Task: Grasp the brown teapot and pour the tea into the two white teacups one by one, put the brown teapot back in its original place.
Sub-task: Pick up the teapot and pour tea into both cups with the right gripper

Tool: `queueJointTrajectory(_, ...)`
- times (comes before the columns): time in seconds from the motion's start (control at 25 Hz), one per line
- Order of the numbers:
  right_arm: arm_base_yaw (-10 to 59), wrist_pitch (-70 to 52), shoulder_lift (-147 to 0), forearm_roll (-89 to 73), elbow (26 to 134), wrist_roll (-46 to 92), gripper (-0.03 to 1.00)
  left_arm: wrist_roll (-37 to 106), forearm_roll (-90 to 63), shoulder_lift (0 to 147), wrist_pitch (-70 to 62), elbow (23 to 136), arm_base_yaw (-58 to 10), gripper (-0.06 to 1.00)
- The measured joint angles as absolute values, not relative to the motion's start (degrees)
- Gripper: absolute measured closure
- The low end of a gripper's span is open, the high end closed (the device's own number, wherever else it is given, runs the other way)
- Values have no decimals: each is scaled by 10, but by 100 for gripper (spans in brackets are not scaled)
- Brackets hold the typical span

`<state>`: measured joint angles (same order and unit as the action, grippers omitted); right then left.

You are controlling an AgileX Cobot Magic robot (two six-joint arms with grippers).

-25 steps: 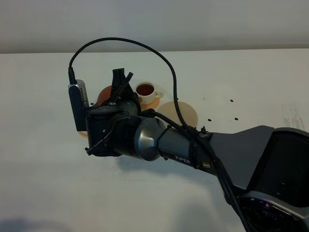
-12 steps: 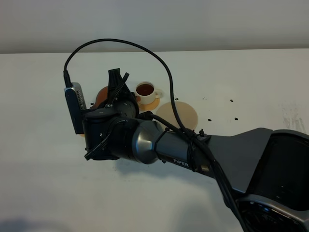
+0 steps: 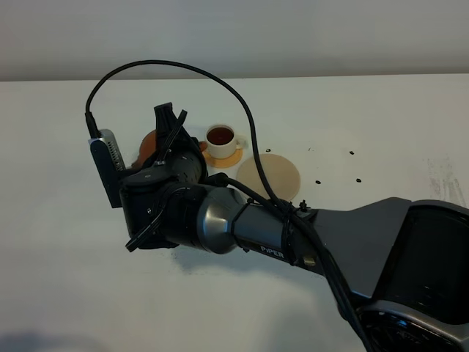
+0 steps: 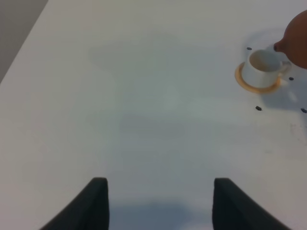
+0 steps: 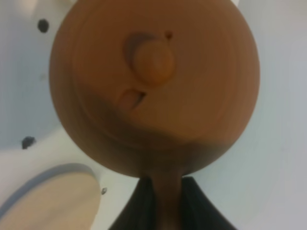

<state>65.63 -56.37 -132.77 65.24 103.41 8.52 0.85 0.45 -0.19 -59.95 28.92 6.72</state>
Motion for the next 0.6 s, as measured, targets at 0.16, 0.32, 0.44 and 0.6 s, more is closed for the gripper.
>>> queueJointTrajectory(0.16,657,-564,-1328,658,1034,97,88,9,4,-2,-600,289,67,45)
queueJointTrajectory(0.32,658,-564,-1328,673,1034,98,88,9,4,-2,-600,289,67,45)
queueJointTrajectory(0.44,658,-564,-1328,685,1034,101,88,9,4,-2,-600,289,67,45)
queueJointTrajectory(0.6,658,-564,-1328,688,1034,115,88,9,4,-2,-600,289,67,45)
